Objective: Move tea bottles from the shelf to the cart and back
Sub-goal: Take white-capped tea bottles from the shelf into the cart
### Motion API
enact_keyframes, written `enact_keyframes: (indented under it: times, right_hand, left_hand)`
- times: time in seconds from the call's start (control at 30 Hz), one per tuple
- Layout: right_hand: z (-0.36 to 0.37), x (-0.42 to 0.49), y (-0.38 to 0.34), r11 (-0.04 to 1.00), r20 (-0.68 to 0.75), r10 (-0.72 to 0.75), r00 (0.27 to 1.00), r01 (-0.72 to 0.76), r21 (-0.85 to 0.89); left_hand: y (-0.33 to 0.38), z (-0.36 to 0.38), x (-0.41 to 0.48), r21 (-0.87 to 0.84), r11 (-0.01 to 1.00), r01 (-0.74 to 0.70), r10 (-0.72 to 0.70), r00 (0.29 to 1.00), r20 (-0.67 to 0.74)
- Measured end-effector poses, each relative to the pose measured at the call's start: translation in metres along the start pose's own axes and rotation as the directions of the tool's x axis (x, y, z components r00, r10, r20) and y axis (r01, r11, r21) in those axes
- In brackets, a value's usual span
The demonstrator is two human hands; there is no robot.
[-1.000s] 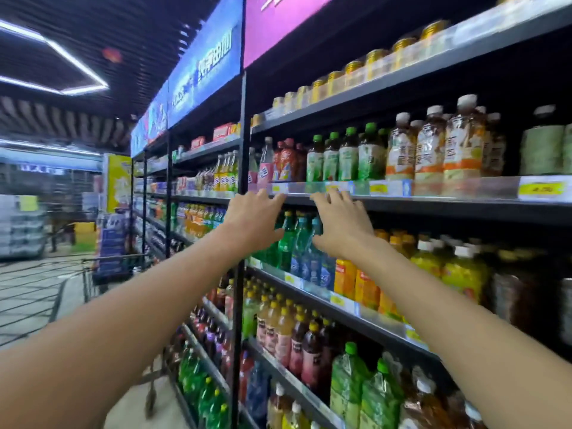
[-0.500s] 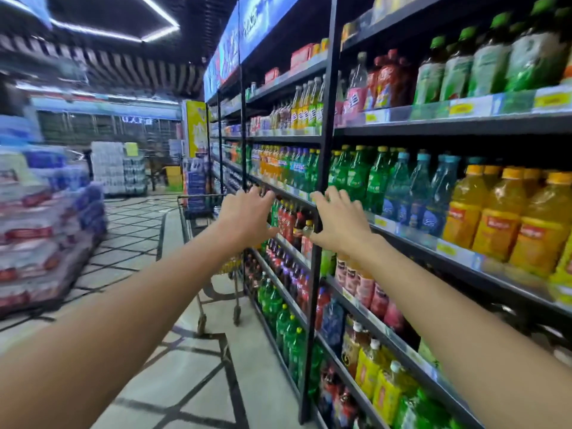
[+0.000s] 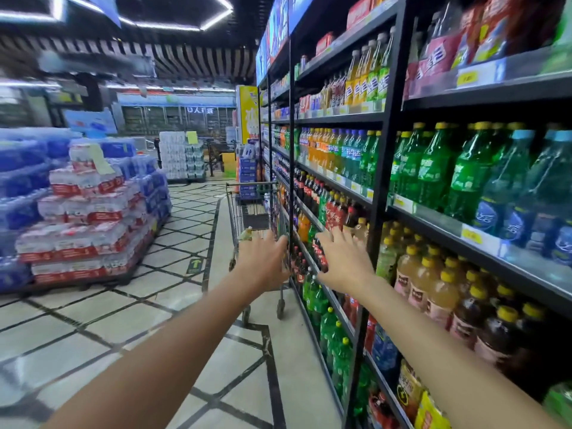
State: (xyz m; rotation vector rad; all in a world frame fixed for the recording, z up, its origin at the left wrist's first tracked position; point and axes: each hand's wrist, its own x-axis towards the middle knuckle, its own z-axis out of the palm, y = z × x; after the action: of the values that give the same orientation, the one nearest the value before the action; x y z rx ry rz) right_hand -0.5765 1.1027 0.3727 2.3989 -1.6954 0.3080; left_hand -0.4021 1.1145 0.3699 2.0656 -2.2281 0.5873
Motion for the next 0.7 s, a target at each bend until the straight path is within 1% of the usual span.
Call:
enact_keyframes:
  times: [0.07, 0.17, 0.4, 0.53, 0.7]
  right_hand:
    - [0.014, 0.021, 0.001, 0.999, 0.027, -0.029, 0.999, 0.029, 0.021]
    - [0.033, 0.052, 0.002, 0.996, 0.029, -0.08, 0.996, 0.078, 0.053]
    - [0.07, 0.114, 0.0, 0.986, 0.075, -0.143, 0.987, 0.136, 0.095]
    - [0.096, 0.158, -0.007, 0.984, 0.1, -0.164, 0.981, 0.155, 0.089]
    - [0.129, 0.226, -0.023, 0.982, 0.13, -0.177, 0.976, 0.166, 0.088]
  left_hand:
    - [-0.001, 0.015, 0.015, -0.013, 1.0, 0.022, -0.022, 1.0, 0.015]
    - [-0.004, 0.032, 0.033, -0.011, 0.998, 0.059, -0.058, 0.998, 0.035]
    - [-0.025, 0.067, 0.072, -0.028, 0.993, 0.113, -0.111, 0.991, 0.071]
    - [-0.048, 0.099, 0.098, -0.025, 0.99, 0.137, -0.134, 0.985, 0.106]
    - [-0.091, 0.141, 0.151, -0.021, 0.983, 0.183, -0.179, 0.975, 0.131]
